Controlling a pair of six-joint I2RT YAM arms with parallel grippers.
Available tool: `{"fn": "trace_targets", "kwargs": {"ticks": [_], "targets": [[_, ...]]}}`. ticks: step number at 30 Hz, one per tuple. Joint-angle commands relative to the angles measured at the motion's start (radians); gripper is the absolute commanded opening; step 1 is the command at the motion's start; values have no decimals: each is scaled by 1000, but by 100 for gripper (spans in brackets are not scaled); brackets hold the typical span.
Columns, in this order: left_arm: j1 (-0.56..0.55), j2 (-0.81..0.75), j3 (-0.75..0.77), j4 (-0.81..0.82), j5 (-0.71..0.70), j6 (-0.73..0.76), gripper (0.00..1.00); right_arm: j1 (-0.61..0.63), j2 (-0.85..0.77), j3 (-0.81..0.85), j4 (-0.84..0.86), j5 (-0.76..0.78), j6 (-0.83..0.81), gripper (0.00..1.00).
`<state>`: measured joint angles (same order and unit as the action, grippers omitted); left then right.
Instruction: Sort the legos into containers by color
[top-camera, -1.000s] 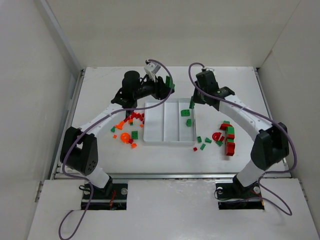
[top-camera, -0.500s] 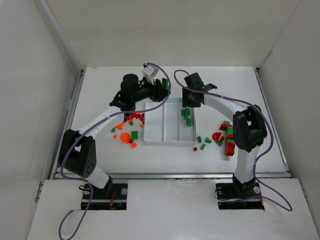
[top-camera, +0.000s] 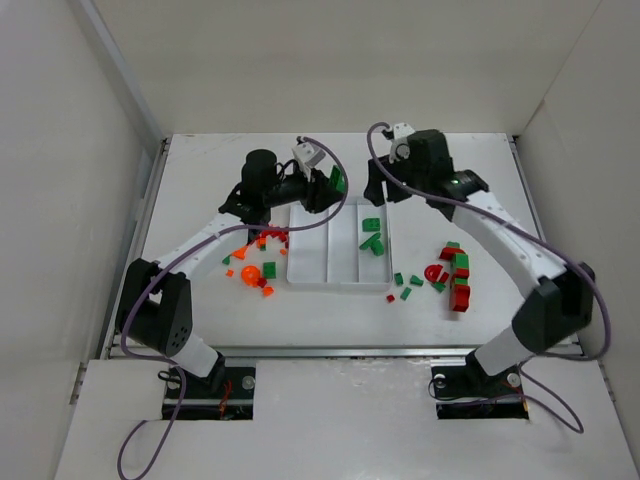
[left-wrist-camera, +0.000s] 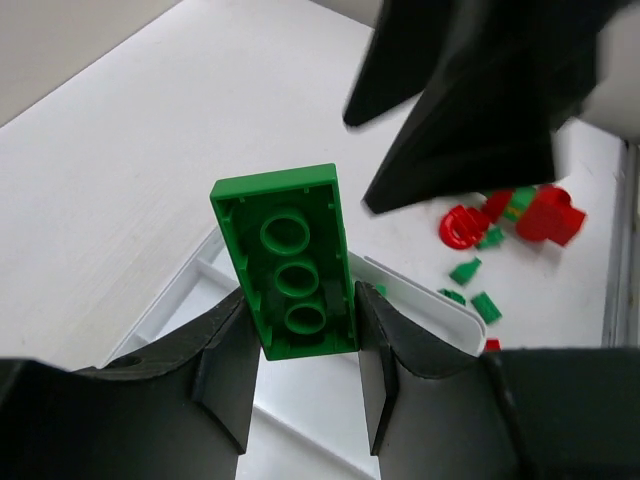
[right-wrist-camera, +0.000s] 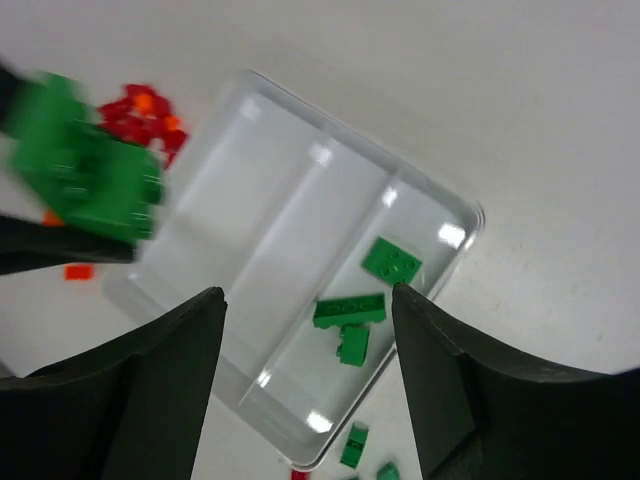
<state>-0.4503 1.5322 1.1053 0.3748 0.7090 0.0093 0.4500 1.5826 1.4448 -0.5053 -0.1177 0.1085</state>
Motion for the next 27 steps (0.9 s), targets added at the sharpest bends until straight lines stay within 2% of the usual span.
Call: {"fn": "trace_targets", "kwargs": {"ticks": [1,4,9,13,20,27], "targets": [[1,-43,10,21,262,196,0,-11,-130,-30,91,-335,-280,73],[19,-43,34,0,470,299,0,-11,-208,-85,91,-452,-420,74],[19,-24,56,-1,543,313,0,-11,-271,-156,181,-617,-431,74],[19,-24,56,-1,661,339,0,-11,-271,-167,217,-665,-418,74],[19,-33,47,-1,670,339,0,-11,-201,-83,166,-749,-441,68],[19,-33,56,-1,670,330,0,30,-177,-73,180,-758,-451,68]]}}
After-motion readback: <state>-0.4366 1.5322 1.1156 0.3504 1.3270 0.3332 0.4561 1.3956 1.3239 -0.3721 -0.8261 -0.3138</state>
